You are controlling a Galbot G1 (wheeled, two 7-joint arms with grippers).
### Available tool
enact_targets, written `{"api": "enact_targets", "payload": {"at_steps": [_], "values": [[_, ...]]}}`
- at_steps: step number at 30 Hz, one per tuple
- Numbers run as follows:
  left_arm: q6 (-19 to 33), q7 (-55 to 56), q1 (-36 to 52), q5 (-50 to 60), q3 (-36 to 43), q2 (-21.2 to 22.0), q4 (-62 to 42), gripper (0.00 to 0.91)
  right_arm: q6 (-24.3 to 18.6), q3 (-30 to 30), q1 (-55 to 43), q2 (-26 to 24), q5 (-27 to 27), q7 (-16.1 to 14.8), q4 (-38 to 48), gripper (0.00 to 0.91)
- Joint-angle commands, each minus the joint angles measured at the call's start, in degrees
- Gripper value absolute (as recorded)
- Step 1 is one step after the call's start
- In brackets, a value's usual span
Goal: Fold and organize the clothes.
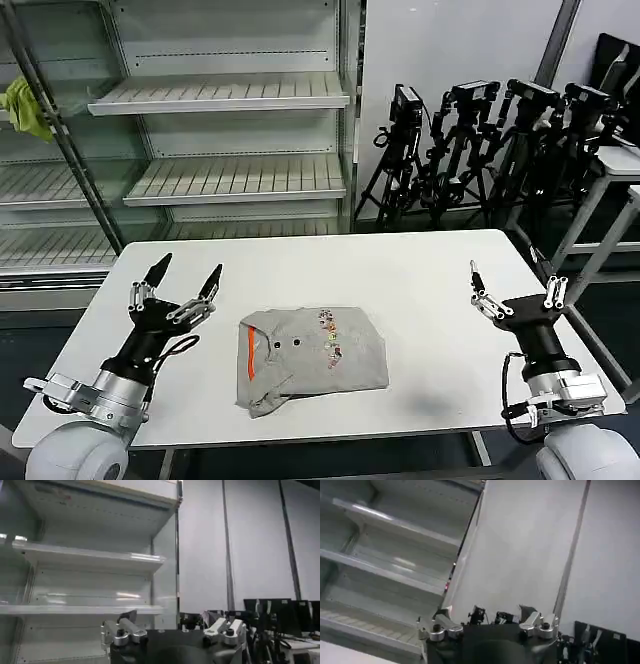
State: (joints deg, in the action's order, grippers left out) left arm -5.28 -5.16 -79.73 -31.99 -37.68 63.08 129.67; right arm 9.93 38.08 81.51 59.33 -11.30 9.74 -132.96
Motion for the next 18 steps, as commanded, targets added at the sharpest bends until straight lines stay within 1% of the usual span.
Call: {"api": "enact_targets", "payload": {"at_steps": [1, 18], "values": [[-0.06, 0.01, -0.05, -0.10, -0.18, -0.11, 0.07, 0.907, -0.33, -0.08, 0.01, 0.40, 1.06, -0.35, 0.05, 0.907], [-0.06, 0.27, -0.44, 0.05, 0.45, 0.70, 0.20, 0.907, -0.36, -0.67, -0.27, 1.08, 1.32, -0.71, 0.39, 0.907]]}}
